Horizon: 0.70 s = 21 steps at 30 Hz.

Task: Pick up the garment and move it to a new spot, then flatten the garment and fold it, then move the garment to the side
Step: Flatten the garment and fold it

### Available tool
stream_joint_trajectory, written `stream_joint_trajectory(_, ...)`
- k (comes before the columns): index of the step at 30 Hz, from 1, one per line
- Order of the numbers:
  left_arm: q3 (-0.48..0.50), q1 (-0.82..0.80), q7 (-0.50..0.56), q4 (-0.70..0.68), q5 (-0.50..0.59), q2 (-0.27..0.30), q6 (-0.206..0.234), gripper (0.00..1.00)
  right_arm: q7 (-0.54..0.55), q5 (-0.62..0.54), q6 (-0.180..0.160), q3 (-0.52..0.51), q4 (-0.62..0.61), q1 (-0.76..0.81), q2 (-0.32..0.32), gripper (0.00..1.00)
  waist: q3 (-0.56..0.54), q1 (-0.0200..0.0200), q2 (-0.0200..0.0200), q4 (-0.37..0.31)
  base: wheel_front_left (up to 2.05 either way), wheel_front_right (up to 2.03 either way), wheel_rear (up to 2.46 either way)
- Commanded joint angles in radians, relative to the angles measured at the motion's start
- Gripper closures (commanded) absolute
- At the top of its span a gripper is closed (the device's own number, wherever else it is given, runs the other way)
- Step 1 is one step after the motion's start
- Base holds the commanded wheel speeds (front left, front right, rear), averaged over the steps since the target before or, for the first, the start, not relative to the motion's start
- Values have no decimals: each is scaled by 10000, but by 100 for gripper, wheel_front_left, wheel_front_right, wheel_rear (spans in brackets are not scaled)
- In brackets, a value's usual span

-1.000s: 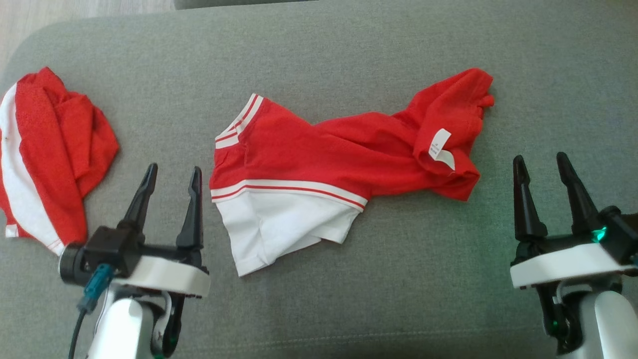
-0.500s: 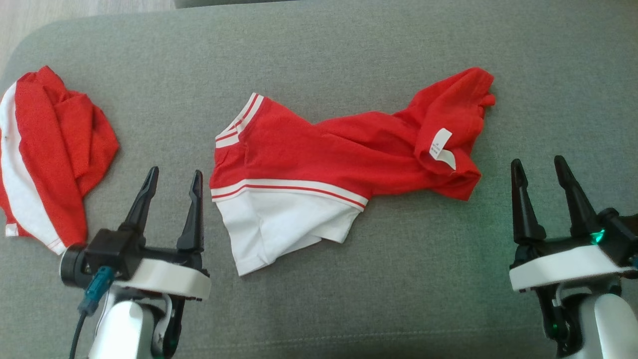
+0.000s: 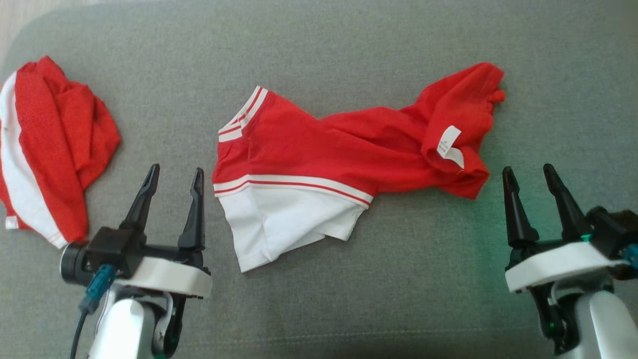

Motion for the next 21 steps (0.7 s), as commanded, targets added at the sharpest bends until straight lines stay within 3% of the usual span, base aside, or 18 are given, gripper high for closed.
stream_joint_trajectory(1, 243, -476, -51, -382, -22, 178, 18, 0, 47, 163, -7, 286, -118, -574, -293, 0, 157, 0, -1, 59, 0, 0, 0)
stream_joint_trajectory(13, 7, -1216, -51, -331, 39, 61, -162, 0, 449, 1706, -7, 1328, 1996, -2568, -1269, 0, 987, 0, -1, 531, 0, 0, 0)
stream_joint_trajectory(18, 15, -1315, -51, -309, 55, 22, -176, 0, 610, 2346, -7, 1794, 2332, -3030, -1536, 0, 1102, 0, -1, 577, 0, 0, 0)
stream_joint_trajectory(19, 20, -1326, -51, -308, 59, 15, -175, 0, 599, 2494, -7, 1893, 2338, -3115, -1601, 33, 1124, 0, -1, 574, 0, 0, 0)
stream_joint_trajectory(20, 25, -1340, -51, -309, 62, 8, -177, 0, 586, 2582, -7, 1984, 2342, -3192, -1692, 77, 1145, 0, -1, 571, 0, 0, 0)
stream_joint_trajectory(21, 26, -1354, -51, -310, 65, 0, -182, 0, 536, 2647, -7, 2054, 2330, -3258, -1777, 100, 1162, 0, -1, 571, 0, 0, 0)
